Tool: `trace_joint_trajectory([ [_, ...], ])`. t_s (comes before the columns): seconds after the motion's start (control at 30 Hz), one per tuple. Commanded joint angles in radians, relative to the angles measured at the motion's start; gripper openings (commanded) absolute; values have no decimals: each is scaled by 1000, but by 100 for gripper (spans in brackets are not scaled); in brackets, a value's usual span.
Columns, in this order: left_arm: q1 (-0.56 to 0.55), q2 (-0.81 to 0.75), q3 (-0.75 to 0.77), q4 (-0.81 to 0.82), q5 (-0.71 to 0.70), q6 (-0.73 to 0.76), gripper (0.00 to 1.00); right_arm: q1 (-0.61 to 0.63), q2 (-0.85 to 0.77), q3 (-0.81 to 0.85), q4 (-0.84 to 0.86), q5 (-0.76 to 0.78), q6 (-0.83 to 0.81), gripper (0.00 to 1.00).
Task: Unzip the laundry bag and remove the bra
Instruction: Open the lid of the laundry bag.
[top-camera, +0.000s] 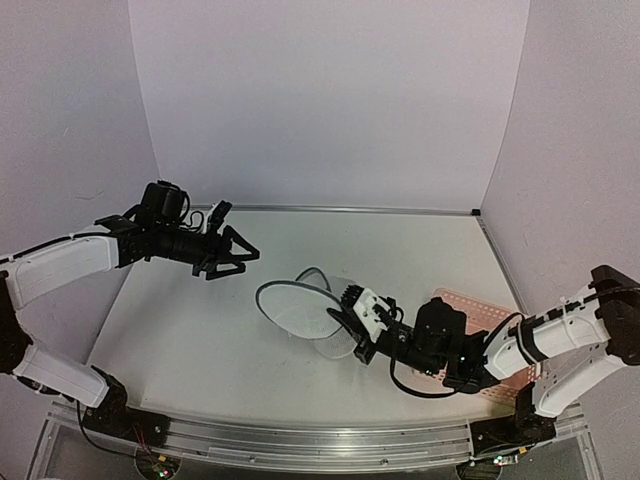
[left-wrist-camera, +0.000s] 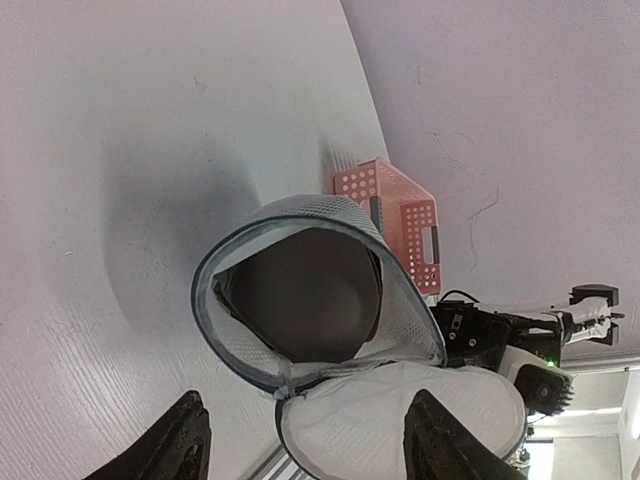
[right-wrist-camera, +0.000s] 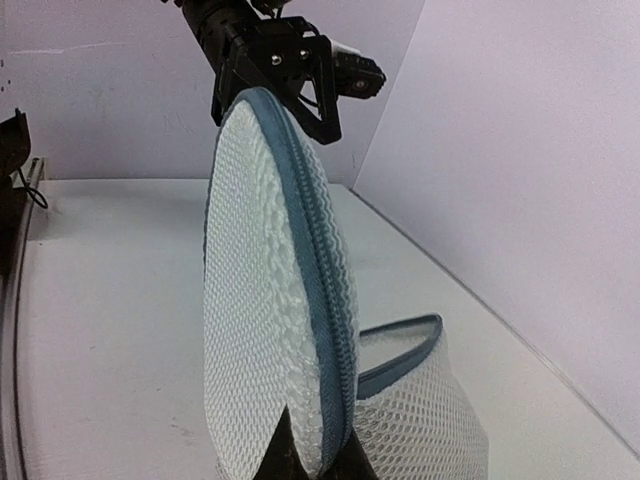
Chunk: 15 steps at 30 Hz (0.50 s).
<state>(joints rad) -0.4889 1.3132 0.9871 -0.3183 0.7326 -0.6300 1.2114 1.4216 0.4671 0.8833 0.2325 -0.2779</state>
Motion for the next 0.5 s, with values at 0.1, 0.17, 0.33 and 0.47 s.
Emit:
trace_joint_trajectory([
  [0.1, 3, -67, -14, -11, 45, -20, 68, 80, 107, 54, 308, 224, -313, 0],
  [0.17, 3, -74, -14, -11, 53, -26, 68, 92, 134, 69, 326, 245, -348, 0],
  [0.33, 1, -101, -46, -11, 68, -57, 70, 123, 234, 97, 444, 345, -471, 0],
  [0.47, 1, -134, -101, -8, 85, -93, 70, 145, 324, 123, 574, 417, -576, 0],
])
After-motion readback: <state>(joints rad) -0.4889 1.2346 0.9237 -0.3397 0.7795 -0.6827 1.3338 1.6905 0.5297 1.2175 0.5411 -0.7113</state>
